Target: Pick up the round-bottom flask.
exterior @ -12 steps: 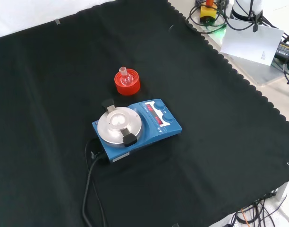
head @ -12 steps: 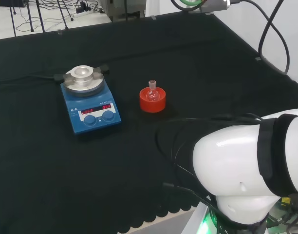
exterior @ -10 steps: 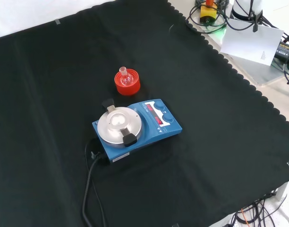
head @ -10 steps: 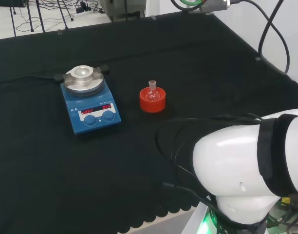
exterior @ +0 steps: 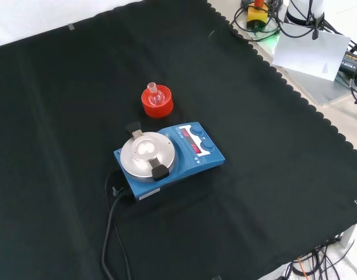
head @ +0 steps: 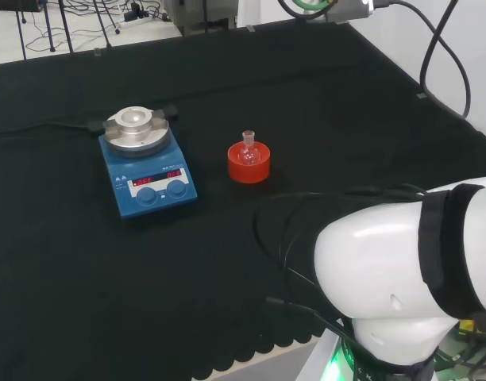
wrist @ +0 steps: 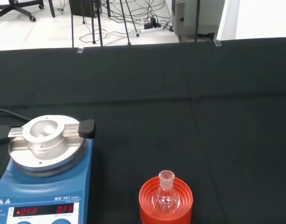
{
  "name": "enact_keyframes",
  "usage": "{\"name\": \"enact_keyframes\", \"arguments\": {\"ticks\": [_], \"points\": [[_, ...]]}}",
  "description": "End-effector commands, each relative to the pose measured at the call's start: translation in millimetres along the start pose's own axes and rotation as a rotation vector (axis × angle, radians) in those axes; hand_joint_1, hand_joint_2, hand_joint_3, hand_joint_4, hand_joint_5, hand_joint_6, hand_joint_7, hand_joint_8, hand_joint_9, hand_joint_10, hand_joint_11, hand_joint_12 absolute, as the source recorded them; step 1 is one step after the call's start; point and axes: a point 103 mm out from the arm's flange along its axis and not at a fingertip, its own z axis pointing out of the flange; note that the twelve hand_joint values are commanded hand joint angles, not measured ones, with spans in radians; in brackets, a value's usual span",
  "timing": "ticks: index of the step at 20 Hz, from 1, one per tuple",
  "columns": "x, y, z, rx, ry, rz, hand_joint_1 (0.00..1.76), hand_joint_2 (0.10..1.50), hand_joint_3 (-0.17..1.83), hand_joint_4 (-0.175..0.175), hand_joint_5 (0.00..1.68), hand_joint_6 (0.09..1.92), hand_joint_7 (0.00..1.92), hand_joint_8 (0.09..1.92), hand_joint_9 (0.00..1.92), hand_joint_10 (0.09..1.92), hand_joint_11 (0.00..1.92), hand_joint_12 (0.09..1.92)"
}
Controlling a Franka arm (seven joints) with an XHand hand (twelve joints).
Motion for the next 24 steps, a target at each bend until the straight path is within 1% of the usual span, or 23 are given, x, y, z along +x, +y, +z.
{"name": "enact_keyframes", "arguments": {"ticks": [1, 4, 9, 11, 16, 19, 22, 24], "points": [[-3.9, 12.5, 13.4, 0.015, 0.018, 0.016, 0.11, 1.3, 0.29, -0.019, 0.34, 0.12, 0.15, 0.51, 0.22, 0.63, 0.0, 1.03], [-7.6, 26.2, 30.7, 0.023, 0.034, 0.028, 0.11, 1.3, 0.28, -0.021, 0.35, 0.11, 0.16, 0.51, 0.22, 0.63, 0.0, 1.03], [-19.7, 51.7, 69.2, 0.055, 0.078, 0.076, 0.16, 1.29, 0.25, -0.029, 0.38, 0.09, 0.18, 0.51, 0.24, 0.63, 0.0, 1.04], [-25.7, 57.9, 83.0, 0.058, 0.088, 0.09, 0.18, 1.28, 0.24, -0.031, 0.39, 0.09, 0.19, 0.51, 0.24, 0.63, 0.0, 1.04], [-35.4, 71.4, 109.8, 0.049, 0.117, 0.099, 0.28, 1.24, 0.22, -0.038, 0.42, 0.09, 0.23, 0.53, 0.28, 0.65, 0.0, 1.11], [-38.7, 82.9, 126.9, 0.058, 0.139, 0.103, 0.34, 1.19, 0.2, -0.043, 0.41, 0.09, 0.25, 0.54, 0.3, 0.65, 0.0, 1.14], [-43.9, 95.2, 145.0, 0.048, 0.178, 0.103, 0.41, 1.12, 0.18, -0.045, 0.41, 0.09, 0.26, 0.56, 0.32, 0.66, 0.0, 1.16], [-47.2, 103.2, 158.4, 0.046, 0.22, 0.114, 0.47, 1.08, 0.17, -0.047, 0.43, 0.09, 0.28, 0.57, 0.34, 0.66, 0.0, 1.18]]}}
